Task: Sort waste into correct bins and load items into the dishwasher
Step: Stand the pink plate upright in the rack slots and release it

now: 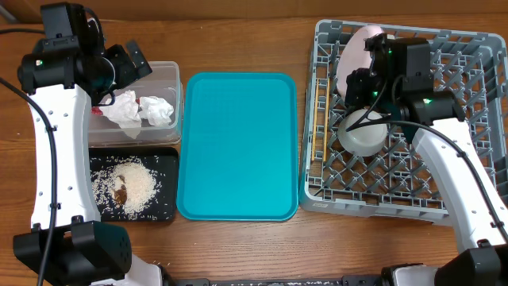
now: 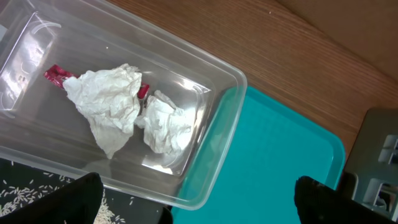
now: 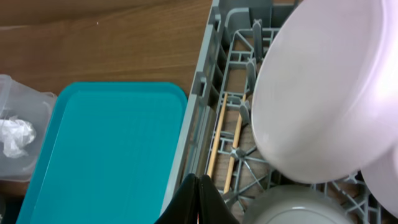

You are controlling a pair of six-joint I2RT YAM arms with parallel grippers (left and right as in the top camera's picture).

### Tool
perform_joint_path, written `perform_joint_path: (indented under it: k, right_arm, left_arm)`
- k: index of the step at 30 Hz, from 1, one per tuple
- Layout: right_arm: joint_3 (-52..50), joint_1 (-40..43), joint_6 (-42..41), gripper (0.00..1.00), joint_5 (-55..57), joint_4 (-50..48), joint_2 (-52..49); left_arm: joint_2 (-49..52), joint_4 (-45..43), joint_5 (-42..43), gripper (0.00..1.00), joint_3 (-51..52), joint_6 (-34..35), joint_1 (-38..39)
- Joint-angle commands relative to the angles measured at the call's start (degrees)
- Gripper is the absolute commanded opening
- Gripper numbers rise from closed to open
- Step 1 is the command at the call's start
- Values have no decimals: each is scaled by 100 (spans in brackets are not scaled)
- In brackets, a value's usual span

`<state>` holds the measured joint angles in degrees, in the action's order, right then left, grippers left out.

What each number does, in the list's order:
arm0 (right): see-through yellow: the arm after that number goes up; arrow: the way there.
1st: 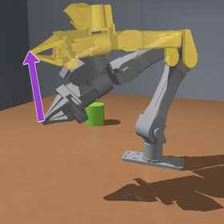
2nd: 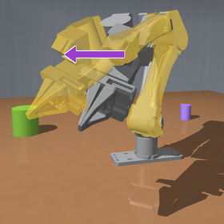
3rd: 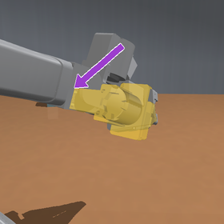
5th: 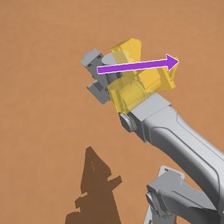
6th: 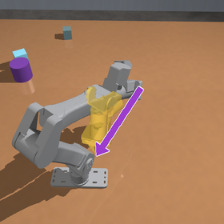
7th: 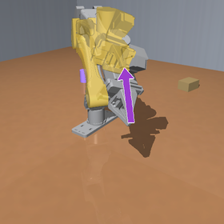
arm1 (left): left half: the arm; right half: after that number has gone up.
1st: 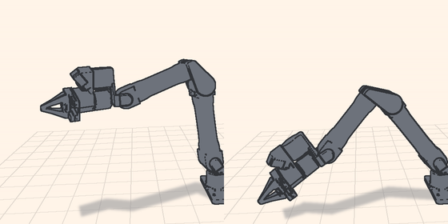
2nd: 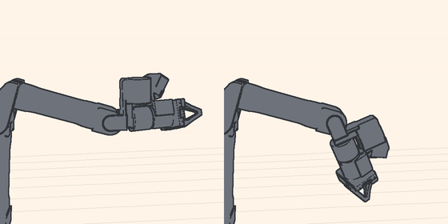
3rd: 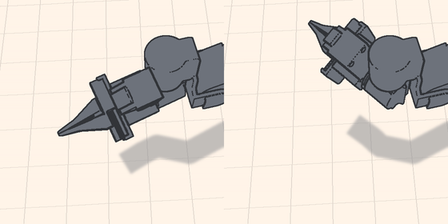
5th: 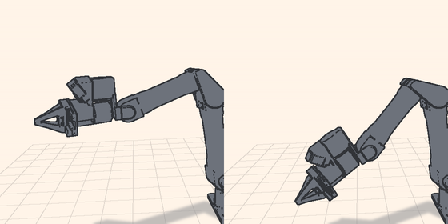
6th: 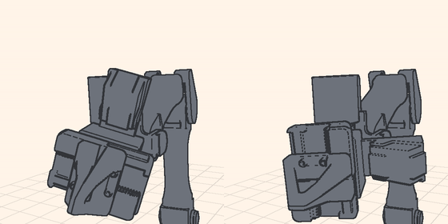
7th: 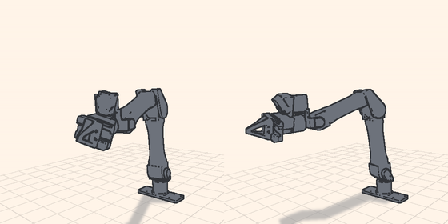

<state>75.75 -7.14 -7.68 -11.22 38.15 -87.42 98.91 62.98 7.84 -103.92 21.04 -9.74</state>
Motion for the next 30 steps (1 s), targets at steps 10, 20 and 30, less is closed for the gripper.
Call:
perform_joint_path:
  k: [10,20,30]
  right_arm:
    - [166,4,28,24,-39,-109,190]
    - [417,275,-466,60,389,-310,372]
    - [415,984,-428,60,48,-481,-278]
  left_arm:
    - [31,0,-79,100,-133,-24,37]
    - [31,0,-79,100,-133,-24,37]
    - [31,0,-79,100,-133,-24,37]
